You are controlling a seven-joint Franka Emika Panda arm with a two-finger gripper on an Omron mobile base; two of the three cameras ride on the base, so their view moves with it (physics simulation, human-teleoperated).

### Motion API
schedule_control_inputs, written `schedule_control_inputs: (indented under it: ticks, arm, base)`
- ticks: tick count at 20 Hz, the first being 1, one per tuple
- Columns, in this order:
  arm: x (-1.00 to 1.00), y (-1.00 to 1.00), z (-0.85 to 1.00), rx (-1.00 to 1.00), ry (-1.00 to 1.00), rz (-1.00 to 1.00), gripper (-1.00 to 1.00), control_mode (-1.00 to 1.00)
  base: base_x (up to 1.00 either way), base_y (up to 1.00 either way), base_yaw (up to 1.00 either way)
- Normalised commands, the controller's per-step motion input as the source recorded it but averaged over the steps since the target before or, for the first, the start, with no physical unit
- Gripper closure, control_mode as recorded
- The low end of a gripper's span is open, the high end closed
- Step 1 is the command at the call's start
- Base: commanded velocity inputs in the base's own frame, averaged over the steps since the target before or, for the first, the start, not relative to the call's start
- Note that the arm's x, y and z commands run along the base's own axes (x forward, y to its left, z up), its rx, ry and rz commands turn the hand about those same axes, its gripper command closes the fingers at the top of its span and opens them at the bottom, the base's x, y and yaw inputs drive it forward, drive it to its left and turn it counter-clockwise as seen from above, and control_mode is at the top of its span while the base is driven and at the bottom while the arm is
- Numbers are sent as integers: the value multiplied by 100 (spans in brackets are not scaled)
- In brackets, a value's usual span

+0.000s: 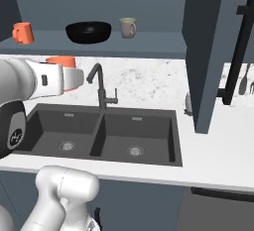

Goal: Gather all objects into one cabinet and sort the glasses and bowls to opposite sides.

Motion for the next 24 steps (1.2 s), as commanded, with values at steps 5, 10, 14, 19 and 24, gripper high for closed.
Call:
schedule_control_inputs:
  ticks: [5,10,14,19,24]
  arm:
    - [0,0,0,0,0,0,100,100]
    - [1,0,0,0,0,0,100,-100]
    - [1,35,0,0,0,4,100,-100]
    - [0,78,0,0,5,28,100,-100]
    - [11,80,11,3,19,33,100,-100]
  base:
    - [24,0,0]
    - [19,0,0]
    - [0,0,0]
    - [0,0,0]
    - [0,0,0]
